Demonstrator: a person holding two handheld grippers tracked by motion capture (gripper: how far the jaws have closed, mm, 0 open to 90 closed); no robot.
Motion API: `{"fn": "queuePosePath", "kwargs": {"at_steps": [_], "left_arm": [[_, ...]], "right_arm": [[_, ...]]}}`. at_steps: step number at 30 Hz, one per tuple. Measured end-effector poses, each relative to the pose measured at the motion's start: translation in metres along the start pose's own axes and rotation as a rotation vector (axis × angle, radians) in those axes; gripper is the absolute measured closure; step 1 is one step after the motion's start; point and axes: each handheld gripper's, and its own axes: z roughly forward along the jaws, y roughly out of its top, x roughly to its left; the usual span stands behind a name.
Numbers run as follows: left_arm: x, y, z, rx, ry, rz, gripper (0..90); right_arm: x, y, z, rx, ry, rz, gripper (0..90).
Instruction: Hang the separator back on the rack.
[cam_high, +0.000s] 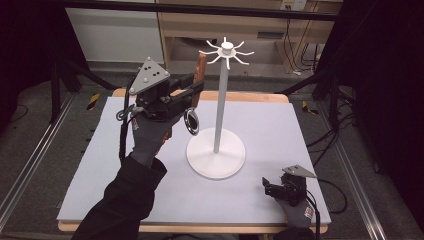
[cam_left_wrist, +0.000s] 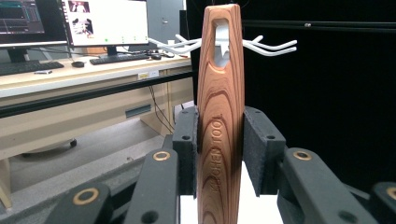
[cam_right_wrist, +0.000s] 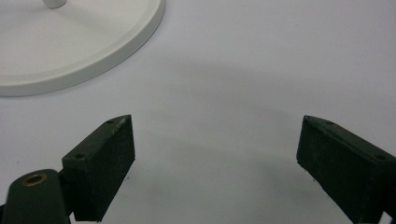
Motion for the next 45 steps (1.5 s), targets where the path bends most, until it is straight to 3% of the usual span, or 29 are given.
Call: {"fn": "queuePosePath", "kwargs": {"at_steps": [21, 31, 45], "left_arm": [[-0.004, 0.002, 0.013, 0.016, 0.004, 0.003, 67.7], [-0.002, -0.007, 0.025, 0.029, 0.007, -0.011, 67.7], [0.001, -0.012, 0.027, 0.008, -0.008, -0.025, 66.4]], "right_arm": [[0.000, 0.000, 0.000, -0.002, 0.004, 0.002, 11.8], [0.000, 0.000, 0.000, -0.001, 0.005, 0.004, 11.7], [0.001, 0.000, 0.000, 0.000, 0.005, 0.004, 11.7]]}}
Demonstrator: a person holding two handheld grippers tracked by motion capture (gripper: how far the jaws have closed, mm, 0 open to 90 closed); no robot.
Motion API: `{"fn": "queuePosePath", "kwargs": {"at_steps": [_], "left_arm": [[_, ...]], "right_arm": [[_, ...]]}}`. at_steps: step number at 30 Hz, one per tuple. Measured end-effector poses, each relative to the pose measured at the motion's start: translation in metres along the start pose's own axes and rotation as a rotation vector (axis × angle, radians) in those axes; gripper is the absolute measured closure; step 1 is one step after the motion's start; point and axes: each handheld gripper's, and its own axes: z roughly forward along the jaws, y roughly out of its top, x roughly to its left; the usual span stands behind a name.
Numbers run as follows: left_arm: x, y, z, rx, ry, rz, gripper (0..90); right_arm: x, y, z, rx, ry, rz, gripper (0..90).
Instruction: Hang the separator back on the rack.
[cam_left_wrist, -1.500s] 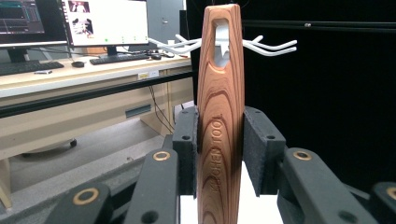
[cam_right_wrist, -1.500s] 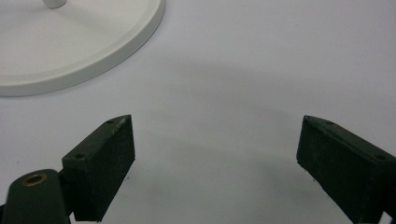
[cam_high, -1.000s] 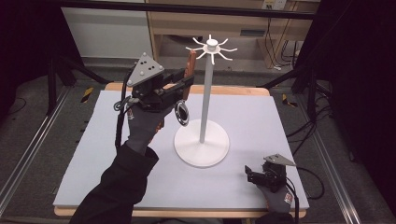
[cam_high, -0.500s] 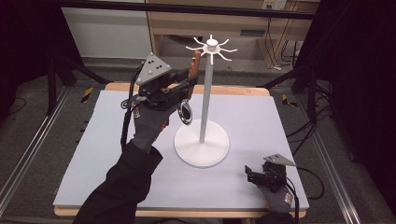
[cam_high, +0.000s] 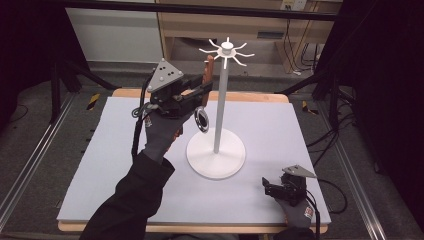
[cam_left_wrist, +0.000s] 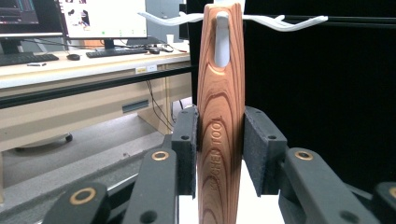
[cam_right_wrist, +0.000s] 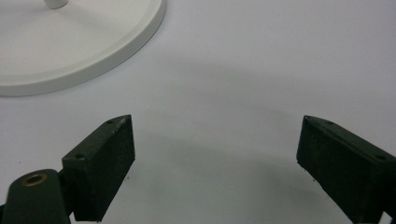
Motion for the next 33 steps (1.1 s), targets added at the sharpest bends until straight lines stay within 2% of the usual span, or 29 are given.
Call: {"fn": "queuePosePath", "kwargs": {"at_steps": [4, 13, 17, 23, 25, 29, 33], "left_arm": [[0.001, 0.000, -0.001, -0.009, -0.019, 0.001, 62.0], [0.002, -0.005, -0.009, 0.004, -0.010, 0.032, 51.9], [0.004, -0.011, -0.014, 0.012, -0.007, 0.032, 48.2], [0.014, -0.026, -0.029, 0.023, -0.027, 0.018, 44.4], [0.018, -0.035, -0.037, 0.036, -0.019, 0.019, 42.9], [0.025, -0.047, -0.047, 0.025, -0.008, 0.046, 40.2], [0.030, -0.063, -0.059, 0.056, 0.004, 0.037, 38.8]], "right_arm": [[0.000, 0.000, 0.000, 0.001, 0.001, 0.000, 11.7], [0.000, 0.000, 0.000, 0.004, -0.003, -0.004, 11.7], [0.000, 0.000, 0.000, 0.002, -0.001, -0.001, 11.7], [0.000, 0.000, 0.001, 0.003, -0.008, -0.008, 11.7], [0.000, 0.000, 0.001, 0.005, -0.006, -0.005, 11.7], [0.000, -0.001, 0.001, 0.009, -0.009, -0.002, 11.5], [0.000, -0.001, 0.001, 0.003, -0.011, 0.006, 11.3]]}}
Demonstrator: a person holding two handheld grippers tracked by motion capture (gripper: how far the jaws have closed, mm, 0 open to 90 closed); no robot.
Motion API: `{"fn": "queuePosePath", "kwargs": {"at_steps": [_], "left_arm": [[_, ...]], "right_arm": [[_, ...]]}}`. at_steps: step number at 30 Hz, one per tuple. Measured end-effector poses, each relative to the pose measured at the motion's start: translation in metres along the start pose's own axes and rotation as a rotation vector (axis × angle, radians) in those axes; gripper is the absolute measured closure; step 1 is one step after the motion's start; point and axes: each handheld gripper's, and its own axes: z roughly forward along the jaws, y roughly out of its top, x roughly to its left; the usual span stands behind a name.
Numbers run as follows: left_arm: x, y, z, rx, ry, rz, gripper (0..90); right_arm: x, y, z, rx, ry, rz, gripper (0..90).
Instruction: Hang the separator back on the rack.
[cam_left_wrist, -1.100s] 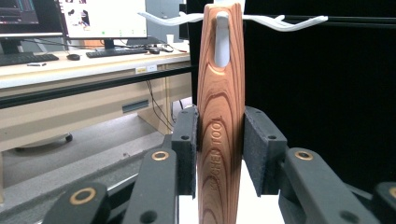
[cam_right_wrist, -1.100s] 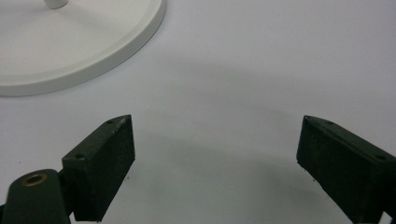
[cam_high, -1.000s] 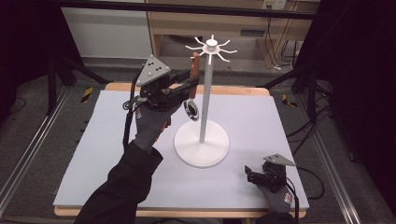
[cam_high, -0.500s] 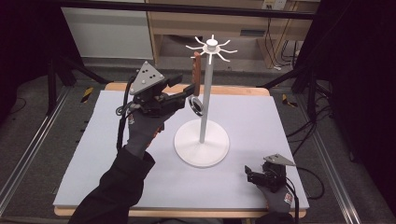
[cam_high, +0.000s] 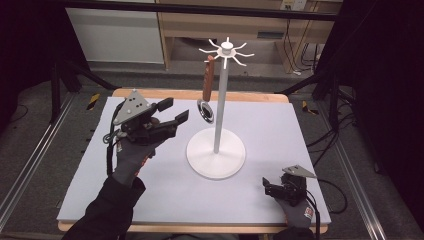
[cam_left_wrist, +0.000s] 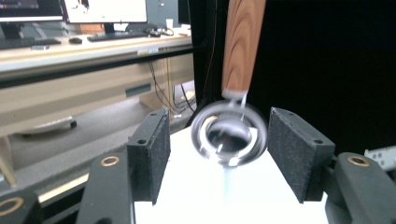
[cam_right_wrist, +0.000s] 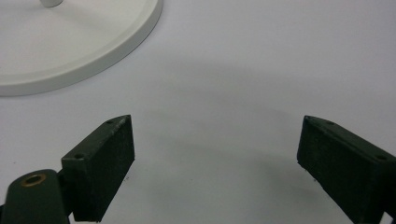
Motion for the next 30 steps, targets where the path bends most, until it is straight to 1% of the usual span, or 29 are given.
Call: {"fn": "queuePosePath", "kwargs": {"at_steps": [5, 8, 10, 12, 17, 21, 23, 25, 27, 30], "left_arm": [[0.008, -0.018, -0.013, 0.025, 0.030, 0.004, 37.3], [0.012, -0.028, -0.020, 0.038, 0.033, -0.003, 36.2], [0.014, -0.036, -0.024, 0.057, 0.046, -0.014, 35.7], [0.017, -0.044, -0.027, 0.073, 0.056, -0.016, 35.3], [0.026, -0.066, -0.033, 0.100, 0.068, -0.043, 34.6], [0.032, -0.083, -0.038, 0.127, 0.084, -0.053, 33.8], [0.035, -0.092, -0.039, 0.149, 0.098, -0.053, 33.1], [0.038, -0.100, -0.041, 0.163, 0.101, -0.060, 32.7], [0.041, -0.109, -0.043, 0.182, 0.114, -0.060, 32.3], [0.045, -0.123, -0.047, 0.201, 0.127, -0.076, 32.2]], "right_arm": [[0.000, 0.000, 0.000, 0.005, -0.005, 0.005, 11.2], [0.000, 0.000, 0.000, 0.003, -0.007, 0.004, 11.2], [0.000, -0.001, 0.000, 0.004, -0.008, 0.009, 11.2], [0.000, -0.001, 0.000, 0.000, -0.007, 0.009, 11.1], [0.000, -0.001, 0.000, -0.002, -0.008, 0.009, 11.1], [0.000, -0.001, 0.000, -0.002, -0.009, 0.010, 11.1], [-0.001, -0.001, 0.000, -0.003, -0.011, 0.007, 11.1], [0.000, -0.001, 0.000, 0.000, -0.013, 0.011, 11.1], [-0.001, -0.001, -0.001, -0.004, -0.014, 0.006, 11.1], [-0.001, -0.001, -0.001, -0.004, -0.016, 0.007, 10.9]]}}
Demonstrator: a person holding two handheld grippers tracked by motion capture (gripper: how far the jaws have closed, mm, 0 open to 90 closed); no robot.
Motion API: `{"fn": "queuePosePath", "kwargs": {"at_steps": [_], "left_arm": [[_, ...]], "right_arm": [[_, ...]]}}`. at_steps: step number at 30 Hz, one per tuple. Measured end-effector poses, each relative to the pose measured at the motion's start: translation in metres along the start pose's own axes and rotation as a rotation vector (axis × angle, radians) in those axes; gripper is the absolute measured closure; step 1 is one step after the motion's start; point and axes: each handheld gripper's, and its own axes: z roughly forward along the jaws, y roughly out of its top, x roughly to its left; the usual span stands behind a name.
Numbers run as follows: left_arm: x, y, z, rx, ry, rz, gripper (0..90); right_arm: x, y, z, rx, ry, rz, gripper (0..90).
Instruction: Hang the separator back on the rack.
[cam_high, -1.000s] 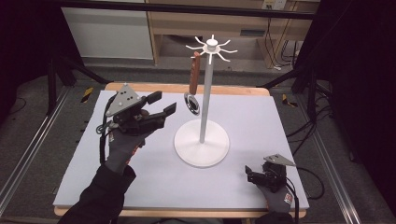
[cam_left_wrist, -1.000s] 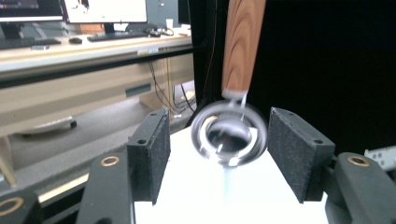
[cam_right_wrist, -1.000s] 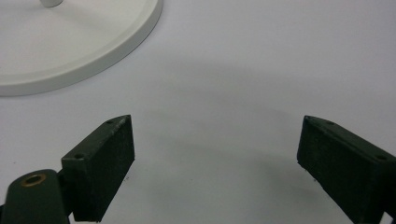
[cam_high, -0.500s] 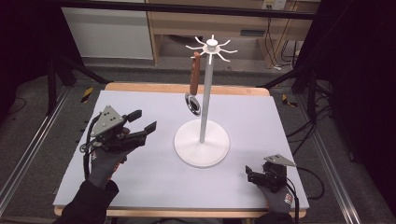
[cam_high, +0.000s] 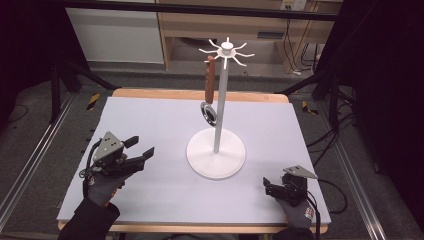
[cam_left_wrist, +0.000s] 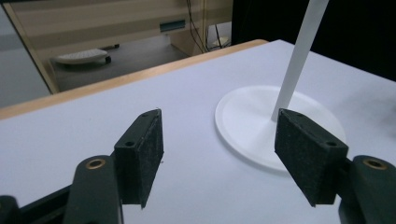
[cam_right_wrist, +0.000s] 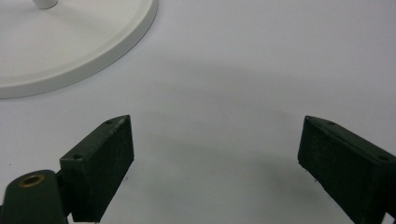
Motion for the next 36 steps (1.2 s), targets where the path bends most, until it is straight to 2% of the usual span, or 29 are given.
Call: {"fn": "queuePosePath", "kwargs": {"at_steps": [11, 16, 19, 22, 23, 25, 30, 36], "left_arm": [[0.018, -0.046, 0.001, 0.097, 0.052, -0.030, 31.8], [0.027, -0.062, 0.001, 0.136, 0.102, -0.038, 31.3], [0.033, -0.070, 0.000, 0.150, 0.121, -0.059, 30.9], [0.037, -0.074, -0.002, 0.163, 0.131, -0.061, 30.4], [0.040, -0.079, -0.004, 0.175, 0.153, -0.054, 30.3], [0.044, -0.084, -0.007, 0.187, 0.168, -0.058, 29.9], [0.050, -0.095, -0.013, 0.204, 0.188, -0.091, 28.5], [0.056, -0.100, -0.013, 0.234, 0.213, -0.109, 26.4]], "right_arm": [[0.000, 0.000, -0.001, -0.006, -0.002, 0.002, 10.4], [-0.001, 0.000, -0.001, -0.006, -0.007, 0.013, 10.0], [-0.002, 0.000, -0.002, -0.010, -0.012, 0.023, 9.4], [-0.003, 0.000, -0.002, -0.008, -0.016, 0.024, 8.7], [-0.004, 0.000, -0.001, -0.007, -0.018, 0.024, 8.4], [-0.005, -0.001, -0.001, -0.003, -0.022, 0.026, 8.3], [-0.007, -0.001, -0.001, -0.007, -0.022, 0.036, 8.1], [-0.010, -0.001, -0.002, -0.003, -0.032, 0.047, 7.9]]}}
